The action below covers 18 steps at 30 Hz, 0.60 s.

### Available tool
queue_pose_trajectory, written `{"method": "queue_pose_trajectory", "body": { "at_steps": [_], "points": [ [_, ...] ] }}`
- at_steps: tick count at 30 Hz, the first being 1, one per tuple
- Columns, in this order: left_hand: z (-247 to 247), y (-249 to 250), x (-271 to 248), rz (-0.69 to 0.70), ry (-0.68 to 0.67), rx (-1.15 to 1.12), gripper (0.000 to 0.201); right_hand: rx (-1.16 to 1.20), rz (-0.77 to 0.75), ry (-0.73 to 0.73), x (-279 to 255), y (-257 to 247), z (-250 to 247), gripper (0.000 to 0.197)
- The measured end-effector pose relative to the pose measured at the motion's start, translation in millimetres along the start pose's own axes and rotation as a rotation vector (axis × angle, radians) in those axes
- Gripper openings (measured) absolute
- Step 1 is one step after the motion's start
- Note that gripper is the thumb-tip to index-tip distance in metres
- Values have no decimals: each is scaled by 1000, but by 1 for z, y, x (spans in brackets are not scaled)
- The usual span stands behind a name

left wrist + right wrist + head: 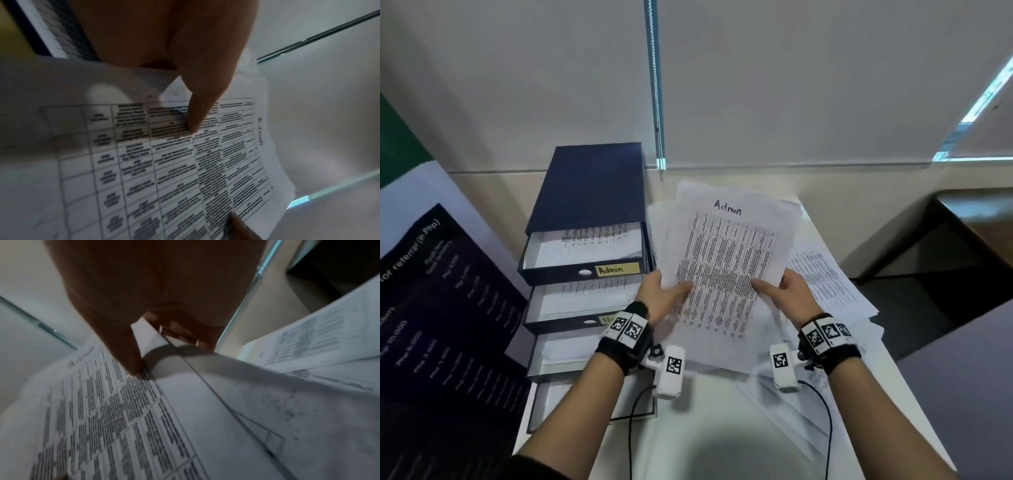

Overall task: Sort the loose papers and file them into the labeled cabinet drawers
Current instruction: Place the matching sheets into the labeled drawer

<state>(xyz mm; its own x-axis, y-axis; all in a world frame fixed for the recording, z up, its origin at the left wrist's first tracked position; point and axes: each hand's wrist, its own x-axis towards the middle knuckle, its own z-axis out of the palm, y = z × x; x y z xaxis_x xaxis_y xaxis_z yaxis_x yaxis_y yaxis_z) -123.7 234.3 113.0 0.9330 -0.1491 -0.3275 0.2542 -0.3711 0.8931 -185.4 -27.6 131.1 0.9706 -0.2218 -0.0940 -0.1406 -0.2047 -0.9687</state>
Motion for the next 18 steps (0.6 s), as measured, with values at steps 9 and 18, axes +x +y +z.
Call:
{"method": "queue_pose_trajectory", "body": {
  "at_steps": [9, 18],
  "points": [
    [36, 28, 5, 176, -16, -77, 51, -5, -56, 183, 4, 19, -20, 49],
    [61, 50, 9, 380, 104, -144, 32, -53, -59, 128, 18, 38, -37, 21]
  ]
}}
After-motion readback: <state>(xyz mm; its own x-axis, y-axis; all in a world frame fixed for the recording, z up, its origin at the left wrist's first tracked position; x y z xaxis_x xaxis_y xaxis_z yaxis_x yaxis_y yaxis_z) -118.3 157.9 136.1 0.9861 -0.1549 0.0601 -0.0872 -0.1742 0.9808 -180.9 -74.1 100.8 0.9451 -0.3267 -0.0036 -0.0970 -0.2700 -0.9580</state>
